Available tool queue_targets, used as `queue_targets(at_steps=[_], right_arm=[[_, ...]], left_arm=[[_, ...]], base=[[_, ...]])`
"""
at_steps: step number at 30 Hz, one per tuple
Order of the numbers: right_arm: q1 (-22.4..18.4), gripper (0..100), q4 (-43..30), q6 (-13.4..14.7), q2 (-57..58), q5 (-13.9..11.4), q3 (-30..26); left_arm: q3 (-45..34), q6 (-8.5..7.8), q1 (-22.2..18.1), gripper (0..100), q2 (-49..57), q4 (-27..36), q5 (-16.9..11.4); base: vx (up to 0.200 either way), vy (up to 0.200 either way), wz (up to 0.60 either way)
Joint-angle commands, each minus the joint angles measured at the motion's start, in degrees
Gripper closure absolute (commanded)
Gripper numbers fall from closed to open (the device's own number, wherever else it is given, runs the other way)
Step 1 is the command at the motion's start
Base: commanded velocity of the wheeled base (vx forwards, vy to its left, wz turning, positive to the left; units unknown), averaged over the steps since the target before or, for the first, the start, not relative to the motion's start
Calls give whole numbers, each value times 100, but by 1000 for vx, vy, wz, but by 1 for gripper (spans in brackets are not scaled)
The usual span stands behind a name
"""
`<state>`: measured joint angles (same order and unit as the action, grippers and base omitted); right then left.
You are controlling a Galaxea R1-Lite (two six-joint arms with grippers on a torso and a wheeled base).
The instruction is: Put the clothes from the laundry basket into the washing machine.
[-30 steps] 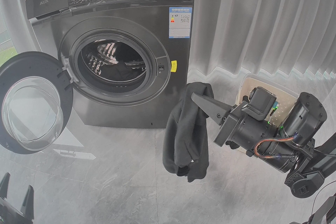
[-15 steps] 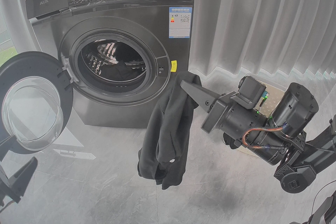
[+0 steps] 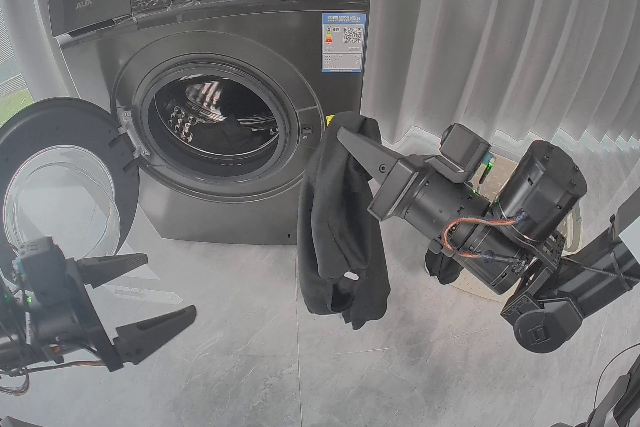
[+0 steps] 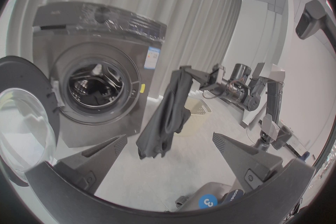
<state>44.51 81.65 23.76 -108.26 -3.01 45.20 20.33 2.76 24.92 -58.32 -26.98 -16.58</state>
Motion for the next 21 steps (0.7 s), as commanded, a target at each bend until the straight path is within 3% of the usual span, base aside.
queue_targets(at_steps=[1, 9, 11, 12, 17, 20, 21], right_arm=[[-83, 100, 9, 23, -116, 11, 120], [-83, 100, 17, 32, -116, 20, 103], [-83, 100, 17, 32, -116, 20, 103], [-83, 100, 17, 32, -116, 20, 103], [-83, 100, 17, 32, -107, 20, 103], [-83, 100, 26, 41, -107, 20, 94], [-83, 100, 26, 41, -107, 20, 94]], left_arm=[[6, 6, 365, 0, -1322, -405, -21], [-3, 6, 391, 0, -2904, -1969, -223], [-21, 15, 400, 0, -3027, -2110, -249], [-21, 32, 461, 0, -3370, -2435, -320], [14, 208, 505, 0, -3880, -2848, -328], [6, 656, 672, 0, -4038, -3156, -337], [6, 735, 690, 0, -4065, -3208, -346]], base=[[0, 0, 0], [0, 0, 0], [0, 0, 0], [0, 0, 0], [0, 0, 0], [0, 0, 0], [0, 0, 0]])
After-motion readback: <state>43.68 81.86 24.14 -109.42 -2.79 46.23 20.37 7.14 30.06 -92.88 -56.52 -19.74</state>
